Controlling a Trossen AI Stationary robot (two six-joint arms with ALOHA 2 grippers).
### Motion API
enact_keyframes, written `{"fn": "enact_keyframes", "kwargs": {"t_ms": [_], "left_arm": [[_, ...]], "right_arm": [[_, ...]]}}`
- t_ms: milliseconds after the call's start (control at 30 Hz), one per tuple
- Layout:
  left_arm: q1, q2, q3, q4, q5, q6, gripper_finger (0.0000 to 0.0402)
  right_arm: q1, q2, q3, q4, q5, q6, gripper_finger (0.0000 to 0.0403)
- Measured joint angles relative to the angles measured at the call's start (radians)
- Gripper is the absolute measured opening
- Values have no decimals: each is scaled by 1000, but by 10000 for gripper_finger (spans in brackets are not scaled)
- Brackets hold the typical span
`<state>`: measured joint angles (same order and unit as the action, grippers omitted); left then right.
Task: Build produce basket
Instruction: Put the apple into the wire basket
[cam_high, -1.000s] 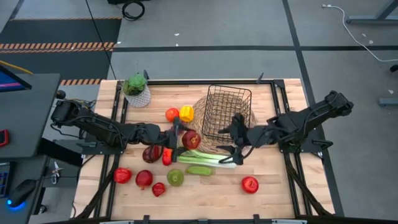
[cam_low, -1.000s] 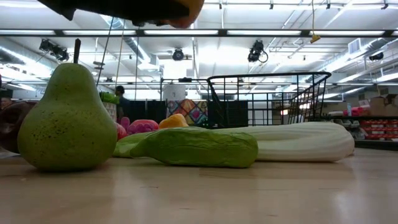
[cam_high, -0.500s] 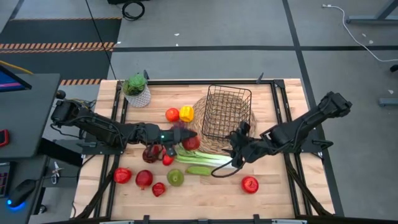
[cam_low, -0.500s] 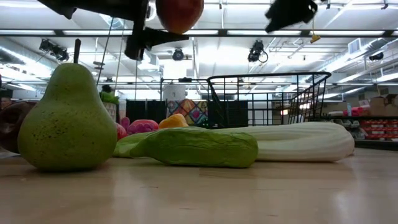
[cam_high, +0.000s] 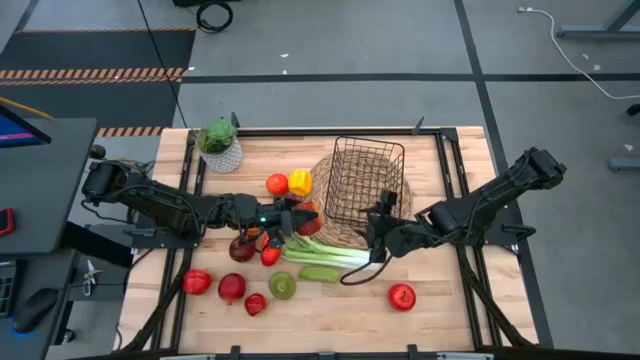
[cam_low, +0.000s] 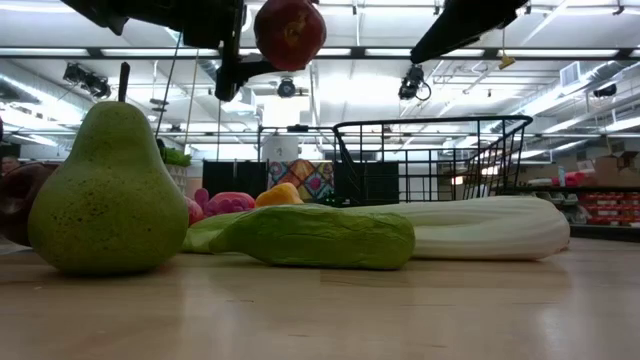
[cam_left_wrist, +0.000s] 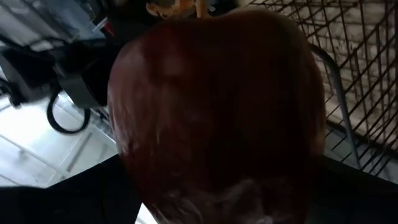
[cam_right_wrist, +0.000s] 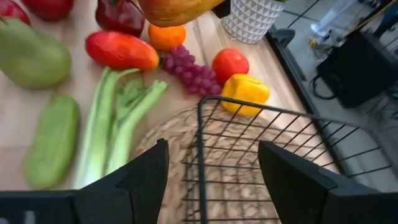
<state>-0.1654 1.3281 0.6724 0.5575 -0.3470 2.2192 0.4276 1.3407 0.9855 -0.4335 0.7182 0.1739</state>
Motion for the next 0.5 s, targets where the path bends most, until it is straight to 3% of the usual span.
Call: {"fn": "enact_keyframes", "kwargs": {"t_ms": [500], "left_arm": [[0, 0, 0, 17, 3, 438, 339]], "right_arm": [[-107, 0, 0, -15, 0, -134, 247]]}}
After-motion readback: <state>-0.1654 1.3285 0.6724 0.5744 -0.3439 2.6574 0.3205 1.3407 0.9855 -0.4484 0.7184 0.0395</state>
